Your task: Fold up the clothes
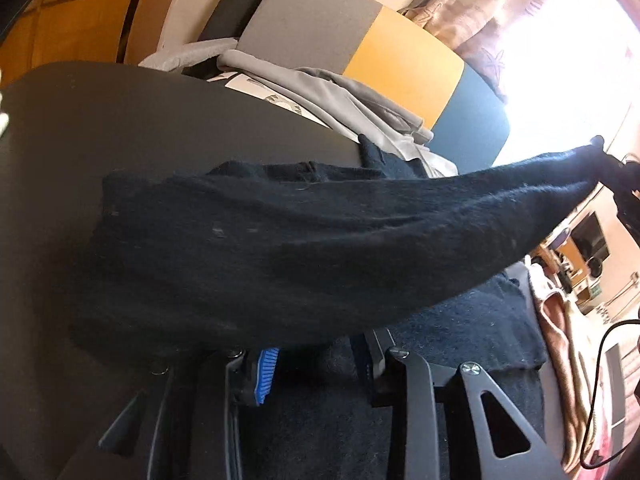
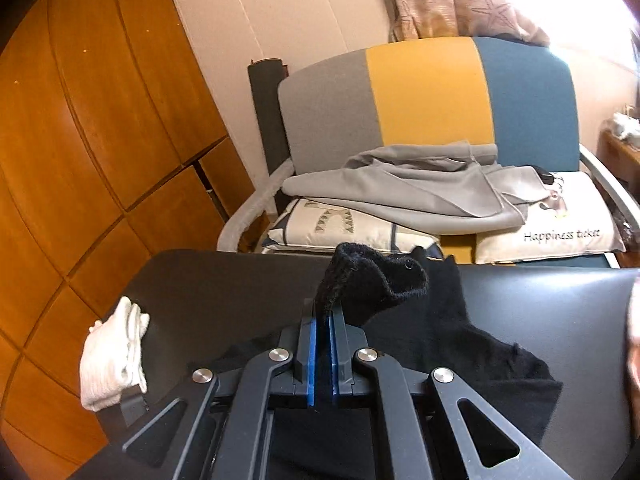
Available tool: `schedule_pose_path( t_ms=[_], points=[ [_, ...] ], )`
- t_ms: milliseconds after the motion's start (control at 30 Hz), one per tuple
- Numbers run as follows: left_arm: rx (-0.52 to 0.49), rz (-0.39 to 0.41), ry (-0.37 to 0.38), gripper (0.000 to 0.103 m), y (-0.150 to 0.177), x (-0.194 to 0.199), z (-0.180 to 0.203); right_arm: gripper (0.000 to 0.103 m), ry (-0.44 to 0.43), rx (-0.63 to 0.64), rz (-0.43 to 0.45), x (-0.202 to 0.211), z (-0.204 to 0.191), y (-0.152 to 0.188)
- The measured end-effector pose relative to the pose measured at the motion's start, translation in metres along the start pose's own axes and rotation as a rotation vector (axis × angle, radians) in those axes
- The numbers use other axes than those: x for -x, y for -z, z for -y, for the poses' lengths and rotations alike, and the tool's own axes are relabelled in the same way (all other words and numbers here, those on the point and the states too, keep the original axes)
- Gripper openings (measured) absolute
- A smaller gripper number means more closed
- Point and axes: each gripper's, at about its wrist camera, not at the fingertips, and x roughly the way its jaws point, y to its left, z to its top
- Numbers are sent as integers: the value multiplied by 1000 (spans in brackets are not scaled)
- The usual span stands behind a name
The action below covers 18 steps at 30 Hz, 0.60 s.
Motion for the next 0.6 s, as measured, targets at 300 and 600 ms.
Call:
schedule_pose_path(
  t_ms=[300, 600],
  points=[
    [-14, -14, 19, 33, -2, 1, -3, 5, 131, -52, -8, 23, 60, 13],
    [-80, -31, -4, 33, 2, 2, 4, 5, 218, -264, -85, 21, 148, 72]
  ],
)
